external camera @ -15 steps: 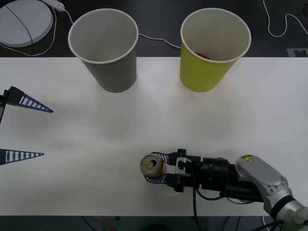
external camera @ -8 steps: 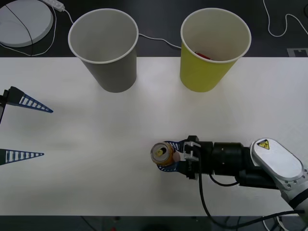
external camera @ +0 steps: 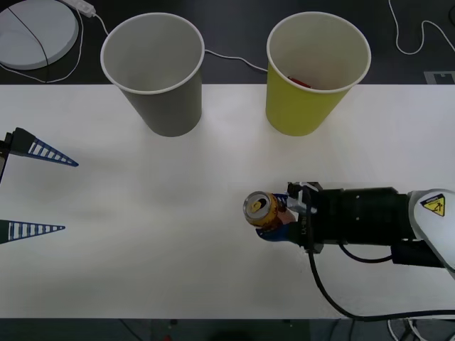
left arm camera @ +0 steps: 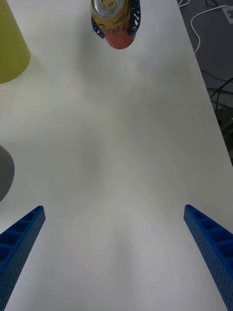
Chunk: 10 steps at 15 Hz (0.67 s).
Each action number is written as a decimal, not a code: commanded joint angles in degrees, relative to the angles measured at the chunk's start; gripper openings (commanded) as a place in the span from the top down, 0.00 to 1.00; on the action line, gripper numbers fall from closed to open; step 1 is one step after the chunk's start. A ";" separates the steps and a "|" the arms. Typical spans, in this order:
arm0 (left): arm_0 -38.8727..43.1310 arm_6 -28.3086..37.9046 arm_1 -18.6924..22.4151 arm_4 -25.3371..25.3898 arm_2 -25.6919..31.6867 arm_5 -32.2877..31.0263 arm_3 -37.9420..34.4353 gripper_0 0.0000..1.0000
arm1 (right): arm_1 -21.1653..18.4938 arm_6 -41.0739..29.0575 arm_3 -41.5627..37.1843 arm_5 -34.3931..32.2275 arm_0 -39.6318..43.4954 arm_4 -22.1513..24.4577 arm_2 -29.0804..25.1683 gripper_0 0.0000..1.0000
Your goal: Put the can into the green bin and the plastic bottle into the gray bin
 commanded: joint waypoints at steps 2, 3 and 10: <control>0.00 0.00 0.00 0.00 0.00 0.01 0.00 0.00 | -0.59 -15.08 -8.68 -10.40 -0.24 6.42 -8.00 1.00; 0.00 0.00 0.00 0.00 0.00 0.01 0.00 0.00 | -1.03 -18.51 -10.17 -12.59 -0.50 6.77 -9.58 1.00; 0.00 0.00 0.00 0.00 0.00 0.01 0.00 0.00 | -13.69 -46.37 -16.32 -22.26 -7.09 2.29 -17.67 1.00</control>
